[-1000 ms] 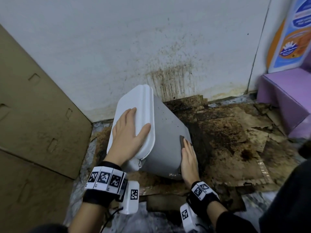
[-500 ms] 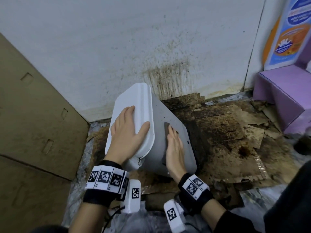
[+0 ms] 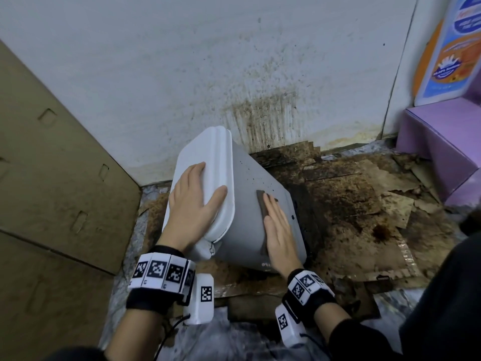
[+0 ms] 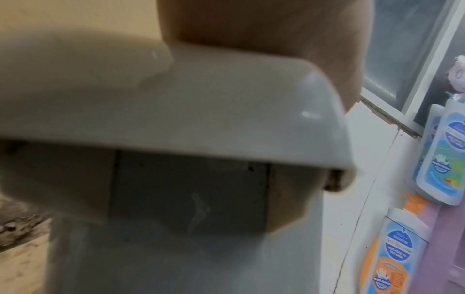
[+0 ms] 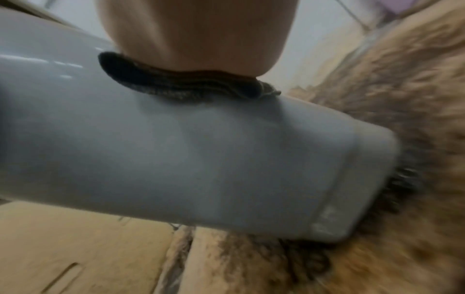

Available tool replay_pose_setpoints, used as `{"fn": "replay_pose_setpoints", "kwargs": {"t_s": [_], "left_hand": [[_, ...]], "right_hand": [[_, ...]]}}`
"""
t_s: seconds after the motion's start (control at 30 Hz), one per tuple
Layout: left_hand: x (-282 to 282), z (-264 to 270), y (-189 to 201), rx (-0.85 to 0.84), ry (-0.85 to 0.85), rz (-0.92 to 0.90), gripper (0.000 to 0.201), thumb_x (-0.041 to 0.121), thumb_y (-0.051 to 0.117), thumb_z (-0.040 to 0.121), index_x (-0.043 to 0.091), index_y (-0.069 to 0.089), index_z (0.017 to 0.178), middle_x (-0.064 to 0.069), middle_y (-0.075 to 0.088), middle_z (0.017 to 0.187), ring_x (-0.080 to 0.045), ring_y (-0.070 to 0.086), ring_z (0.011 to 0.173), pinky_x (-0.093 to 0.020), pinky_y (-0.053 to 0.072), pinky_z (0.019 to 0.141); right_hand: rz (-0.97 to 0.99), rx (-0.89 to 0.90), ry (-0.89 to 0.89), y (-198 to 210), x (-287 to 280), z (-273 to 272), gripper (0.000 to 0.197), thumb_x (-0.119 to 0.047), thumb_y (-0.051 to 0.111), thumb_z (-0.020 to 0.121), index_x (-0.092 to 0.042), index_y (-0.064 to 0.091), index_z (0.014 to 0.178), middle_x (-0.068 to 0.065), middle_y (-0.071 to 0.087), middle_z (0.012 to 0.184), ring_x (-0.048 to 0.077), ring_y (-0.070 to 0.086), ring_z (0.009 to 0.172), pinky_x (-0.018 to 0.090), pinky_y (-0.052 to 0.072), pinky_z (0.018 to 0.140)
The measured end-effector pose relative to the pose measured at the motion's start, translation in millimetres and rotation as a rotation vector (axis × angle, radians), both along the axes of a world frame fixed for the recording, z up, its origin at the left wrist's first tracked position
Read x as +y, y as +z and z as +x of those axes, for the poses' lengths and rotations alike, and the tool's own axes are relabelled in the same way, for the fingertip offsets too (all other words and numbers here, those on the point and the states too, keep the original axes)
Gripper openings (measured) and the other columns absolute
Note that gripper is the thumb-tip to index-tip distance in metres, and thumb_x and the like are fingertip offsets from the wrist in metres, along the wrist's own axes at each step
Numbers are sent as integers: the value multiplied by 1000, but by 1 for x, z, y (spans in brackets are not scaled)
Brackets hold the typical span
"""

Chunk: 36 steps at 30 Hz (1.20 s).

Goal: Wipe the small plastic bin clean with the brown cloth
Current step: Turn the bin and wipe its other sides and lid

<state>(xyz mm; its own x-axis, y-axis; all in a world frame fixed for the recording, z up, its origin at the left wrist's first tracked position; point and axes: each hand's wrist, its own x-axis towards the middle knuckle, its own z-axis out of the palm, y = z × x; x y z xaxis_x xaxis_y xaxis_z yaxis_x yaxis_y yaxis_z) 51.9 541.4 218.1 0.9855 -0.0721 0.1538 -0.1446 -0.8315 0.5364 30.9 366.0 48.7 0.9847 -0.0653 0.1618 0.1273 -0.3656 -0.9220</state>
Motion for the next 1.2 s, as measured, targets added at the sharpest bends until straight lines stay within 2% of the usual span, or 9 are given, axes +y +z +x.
{"fn": "replay_pose_setpoints", "kwargs": {"t_s": [0.13, 0.3, 0.5, 0.63, 0.73, 0.8, 0.97, 1.1, 1.2], "left_hand": [[8, 0, -1, 24, 15, -33, 73, 61, 41, 91, 31, 25, 155, 8, 28, 160, -15, 23, 147, -37, 15, 115], [7, -2, 1, 27, 12, -42, 72, 62, 41, 91, 32, 25, 155, 8, 28, 159, -14, 24, 146, -40, 16, 116], [1, -4, 4, 26, 5, -49, 73, 61, 42, 90, 32, 25, 155, 9, 28, 158, -13, 23, 144, -42, 17, 118], [2, -1, 3, 20, 8, -30, 74, 61, 41, 90, 30, 25, 155, 8, 28, 158, -15, 23, 145, -36, 15, 114], [-2, -1, 4, 34, 16, -34, 75, 59, 41, 89, 29, 24, 155, 7, 27, 158, -14, 22, 144, -40, 15, 118], [-4, 0, 5, 24, 11, -26, 75, 59, 41, 88, 28, 25, 155, 7, 28, 157, -13, 22, 145, -40, 14, 120], [-5, 3, 3, 12, 9, -13, 78, 62, 38, 86, 26, 26, 154, 5, 29, 158, -15, 21, 148, -39, 12, 120], [0, 1, 4, 26, 28, -17, 77, 59, 38, 88, 26, 25, 155, 4, 28, 159, -16, 21, 149, -40, 13, 121], [3, -2, 5, 37, 29, -31, 78, 60, 39, 88, 26, 24, 156, 5, 26, 160, -15, 21, 149, -40, 14, 121]], "right_hand": [[84, 193, -98, -38, -16, -7, 55, -47, 18, 105, -39, 17, 159, -12, 17, 171, 6, 9, 158, 36, 7, 130], [145, 314, -179, -44, -20, -10, 51, -33, 27, 112, -31, 22, 163, -7, 17, 171, 10, 11, 157, 35, 7, 128], [186, 383, -256, -44, -20, -5, 52, -31, 26, 112, -27, 20, 163, -1, 17, 172, 15, 11, 157, 37, 6, 128], [54, 411, -190, -38, -18, -4, 53, -27, 17, 111, -15, 17, 163, 1, 14, 171, 20, 8, 158, 33, 2, 127], [-19, 347, -172, -25, -10, -6, 60, -39, 10, 107, -14, 18, 162, -1, 7, 170, 19, 7, 159, 30, -1, 127], [75, 347, -162, -6, 1, -6, 52, -30, 16, 112, -21, 16, 163, -9, 6, 169, 12, 3, 158, 31, -4, 128], [182, 151, -55, 49, 31, -7, 60, -48, 13, 103, -38, 14, 162, -16, 7, 171, -1, -1, 156, 34, 0, 129], [-13, -82, 161, 75, 38, -13, 50, -29, 17, 113, -38, 2, 160, -23, -5, 168, -9, -13, 152, 21, -8, 125], [-74, -127, 146, 59, 27, -12, 52, -39, 21, 113, -39, 9, 163, -23, 3, 170, -5, -3, 155, 19, -1, 125]]}}
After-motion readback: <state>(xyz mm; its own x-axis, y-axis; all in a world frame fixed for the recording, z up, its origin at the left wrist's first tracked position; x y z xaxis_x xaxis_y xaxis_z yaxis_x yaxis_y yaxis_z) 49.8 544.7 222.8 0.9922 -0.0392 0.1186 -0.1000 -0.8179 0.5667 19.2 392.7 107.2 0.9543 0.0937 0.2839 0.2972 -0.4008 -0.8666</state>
